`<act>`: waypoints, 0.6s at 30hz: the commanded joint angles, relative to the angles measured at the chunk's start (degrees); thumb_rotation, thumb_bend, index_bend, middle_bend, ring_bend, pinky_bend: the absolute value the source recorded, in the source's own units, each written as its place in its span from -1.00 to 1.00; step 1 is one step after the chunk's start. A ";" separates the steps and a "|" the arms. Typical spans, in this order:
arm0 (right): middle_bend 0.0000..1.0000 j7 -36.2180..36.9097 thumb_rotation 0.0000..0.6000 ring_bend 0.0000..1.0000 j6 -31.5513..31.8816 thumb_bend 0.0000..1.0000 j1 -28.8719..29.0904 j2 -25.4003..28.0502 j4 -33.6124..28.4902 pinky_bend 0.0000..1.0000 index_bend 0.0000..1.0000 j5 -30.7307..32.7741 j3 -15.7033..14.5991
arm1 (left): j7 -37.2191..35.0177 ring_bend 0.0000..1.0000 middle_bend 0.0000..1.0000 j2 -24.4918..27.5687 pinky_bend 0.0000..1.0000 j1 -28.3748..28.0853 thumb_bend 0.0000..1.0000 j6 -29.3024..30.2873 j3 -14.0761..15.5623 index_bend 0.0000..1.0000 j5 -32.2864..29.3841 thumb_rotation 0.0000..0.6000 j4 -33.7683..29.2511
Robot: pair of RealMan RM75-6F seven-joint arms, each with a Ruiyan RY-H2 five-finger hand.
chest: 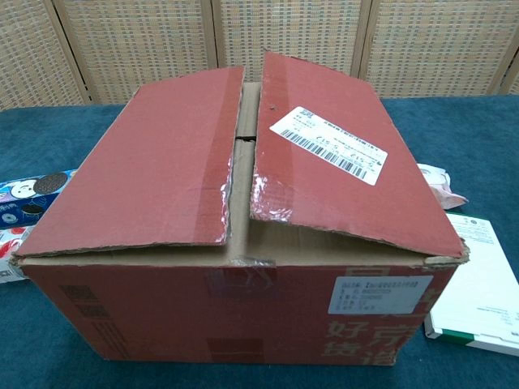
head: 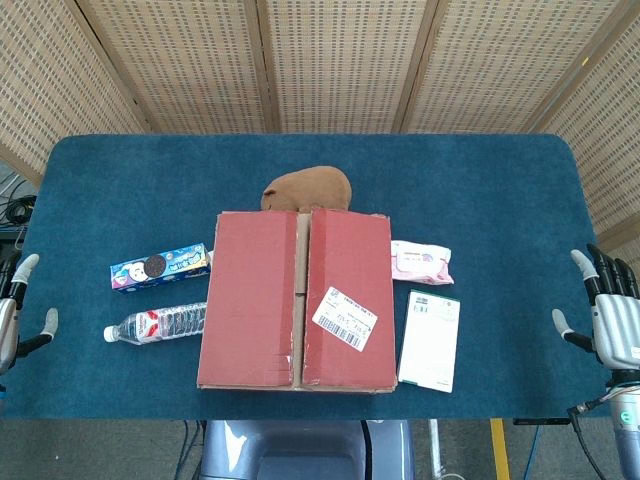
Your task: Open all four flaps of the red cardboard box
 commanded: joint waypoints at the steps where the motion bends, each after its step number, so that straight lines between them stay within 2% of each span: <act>1: -0.94 0.01 1.00 -1.00 -0.01 -0.22 0.01 -0.03 0.09 -1.00 -0.83 0.04 0.02 | 0.16 -1.00 -1.00 -0.02 -1.00 -0.09 -0.07 -0.03 -0.06 -0.86 -0.06 0.65 -0.03; 13: -0.94 1.26 1.00 -1.00 -0.05 -0.22 -0.17 0.50 0.41 -1.00 -0.83 -0.10 0.04 | 1.41 -1.00 -1.00 -0.10 -1.00 -0.46 -0.07 -0.11 0.01 -0.86 0.04 0.65 -1.13; 18: -0.93 4.07 1.00 -1.00 -1.24 -0.10 0.13 1.59 -0.19 -1.00 -0.83 -0.60 0.04 | 1.77 -1.00 -1.00 -0.24 -1.00 -0.73 -0.07 -0.51 0.07 -0.85 -0.10 0.66 -1.23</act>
